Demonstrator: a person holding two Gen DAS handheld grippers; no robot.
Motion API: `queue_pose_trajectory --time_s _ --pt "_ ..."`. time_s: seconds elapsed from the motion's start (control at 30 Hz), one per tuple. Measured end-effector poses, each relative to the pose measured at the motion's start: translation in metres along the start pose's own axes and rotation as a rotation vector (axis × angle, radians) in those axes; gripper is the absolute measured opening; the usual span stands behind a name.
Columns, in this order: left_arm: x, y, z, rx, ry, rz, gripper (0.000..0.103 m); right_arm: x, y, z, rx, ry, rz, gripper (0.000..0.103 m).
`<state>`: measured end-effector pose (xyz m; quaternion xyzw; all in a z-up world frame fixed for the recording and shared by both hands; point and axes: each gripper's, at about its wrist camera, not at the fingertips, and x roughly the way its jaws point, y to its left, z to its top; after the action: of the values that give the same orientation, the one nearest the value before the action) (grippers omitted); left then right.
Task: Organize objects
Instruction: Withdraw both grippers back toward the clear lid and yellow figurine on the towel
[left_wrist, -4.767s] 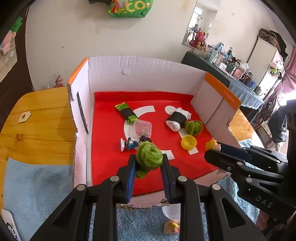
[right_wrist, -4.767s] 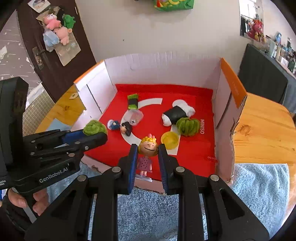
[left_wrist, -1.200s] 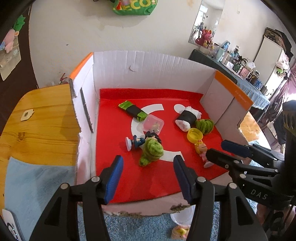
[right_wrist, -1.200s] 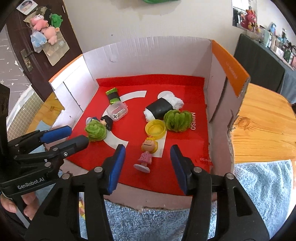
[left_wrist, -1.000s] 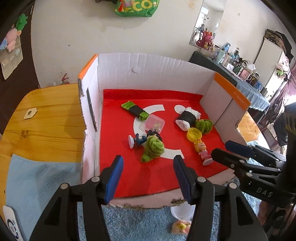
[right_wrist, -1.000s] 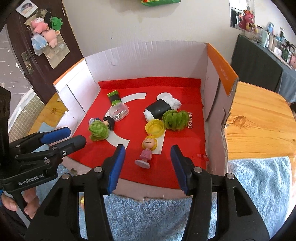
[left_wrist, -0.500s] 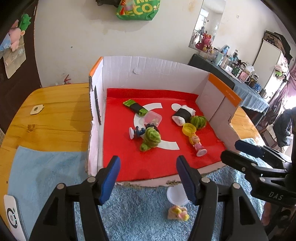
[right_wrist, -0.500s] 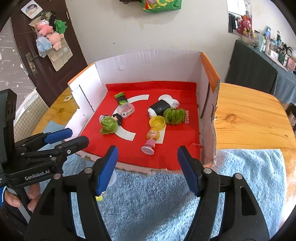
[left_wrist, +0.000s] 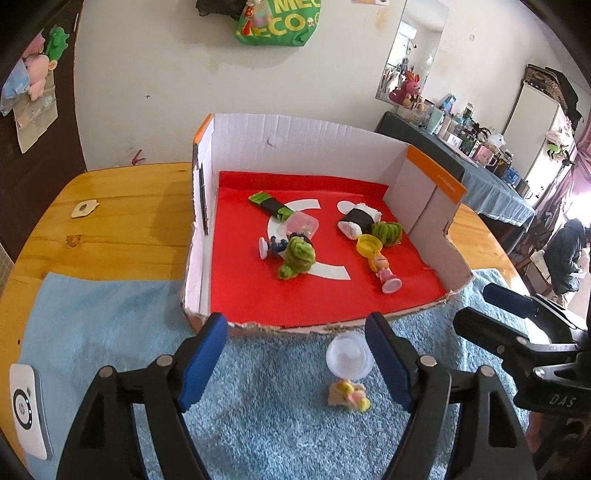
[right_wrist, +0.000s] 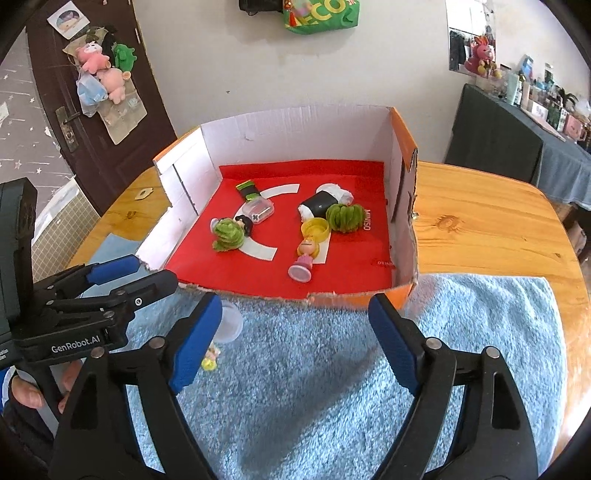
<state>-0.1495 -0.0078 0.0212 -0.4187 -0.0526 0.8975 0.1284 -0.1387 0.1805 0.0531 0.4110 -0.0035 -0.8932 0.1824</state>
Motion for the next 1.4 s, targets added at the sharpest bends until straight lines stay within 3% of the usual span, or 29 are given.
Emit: queue_pose_trajectory --time_s 0.1,0.47,1.4 --pt "-0.005 0.000 -0.006 -0.005 -0.005 0.004 0.086 -0.004 0.002 -0.005 -0.003 -0.002 -0.001 0.085" --pt "-0.009 -0.003 -0.028 -0.005 0.015 0.008 0.089 -0.015 0.004 -0.025 -0.001 -0.004 -0.012 0.093" --pt "0.003 -0.012 -0.081 0.027 0.083 0.043 0.093 -0.003 -0.003 -0.081 0.026 0.064 -0.020 0.098"
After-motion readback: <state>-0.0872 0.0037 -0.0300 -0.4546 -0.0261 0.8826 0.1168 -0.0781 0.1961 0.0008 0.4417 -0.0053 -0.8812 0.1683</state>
